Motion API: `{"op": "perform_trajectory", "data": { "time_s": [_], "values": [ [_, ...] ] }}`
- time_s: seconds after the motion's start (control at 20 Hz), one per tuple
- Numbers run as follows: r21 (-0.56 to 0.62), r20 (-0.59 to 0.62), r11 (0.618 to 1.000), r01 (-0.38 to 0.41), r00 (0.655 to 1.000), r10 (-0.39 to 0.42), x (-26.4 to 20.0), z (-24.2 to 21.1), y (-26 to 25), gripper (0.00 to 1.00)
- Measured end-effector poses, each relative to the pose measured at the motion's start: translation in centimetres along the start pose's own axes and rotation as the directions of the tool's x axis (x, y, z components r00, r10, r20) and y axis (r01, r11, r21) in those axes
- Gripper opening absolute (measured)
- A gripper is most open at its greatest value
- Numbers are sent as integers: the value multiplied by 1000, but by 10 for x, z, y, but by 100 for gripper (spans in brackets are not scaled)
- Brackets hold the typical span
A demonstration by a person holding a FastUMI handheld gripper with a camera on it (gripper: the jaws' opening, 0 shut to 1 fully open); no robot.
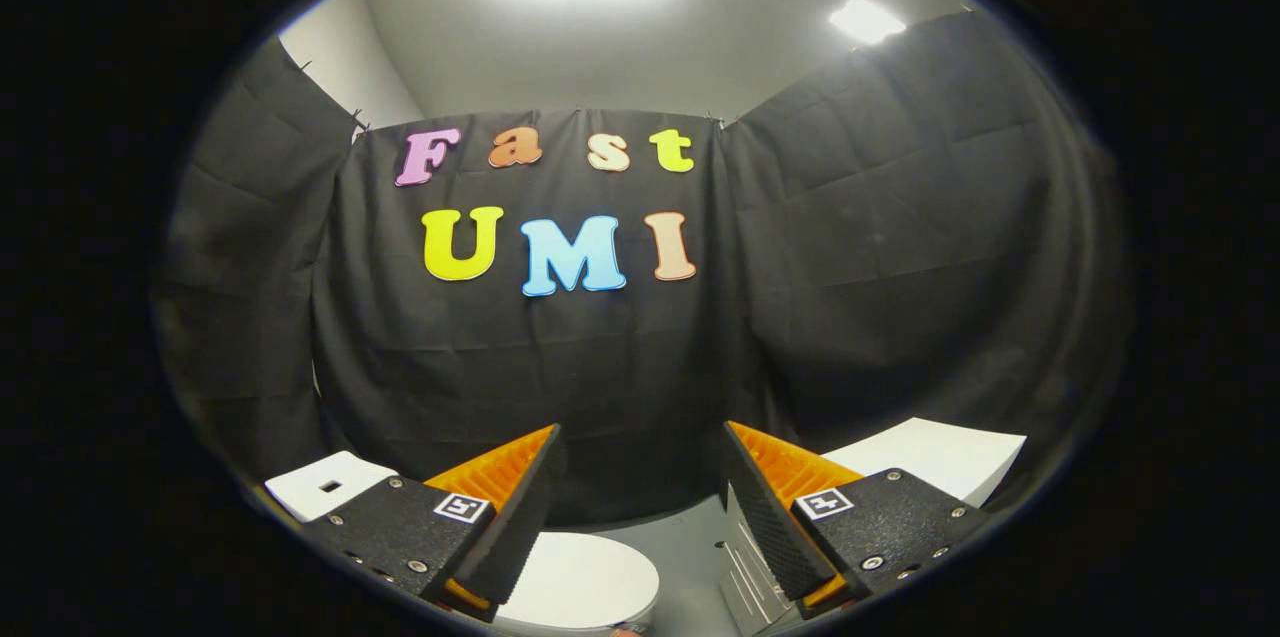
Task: Open the toilet lid.
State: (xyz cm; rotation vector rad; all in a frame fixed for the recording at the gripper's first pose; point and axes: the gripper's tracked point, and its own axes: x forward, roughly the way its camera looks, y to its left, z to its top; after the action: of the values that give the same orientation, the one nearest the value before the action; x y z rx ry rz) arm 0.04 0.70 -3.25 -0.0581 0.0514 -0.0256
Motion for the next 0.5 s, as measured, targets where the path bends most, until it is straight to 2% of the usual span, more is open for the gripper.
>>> {"op": "perform_trajectory", "data": {
  "time_s": [0.15, 0.35, 0.5],
  "values": [
    [24, -34, 1000, 10, 999, -9, 7, -16, 7, 95],
    [60, -66, 998, -27, 997, 31, 12, -35, 26, 95],
    [77, -89, 997, 1, 996, 5, 16, -50, 27, 96]
  ]
}}
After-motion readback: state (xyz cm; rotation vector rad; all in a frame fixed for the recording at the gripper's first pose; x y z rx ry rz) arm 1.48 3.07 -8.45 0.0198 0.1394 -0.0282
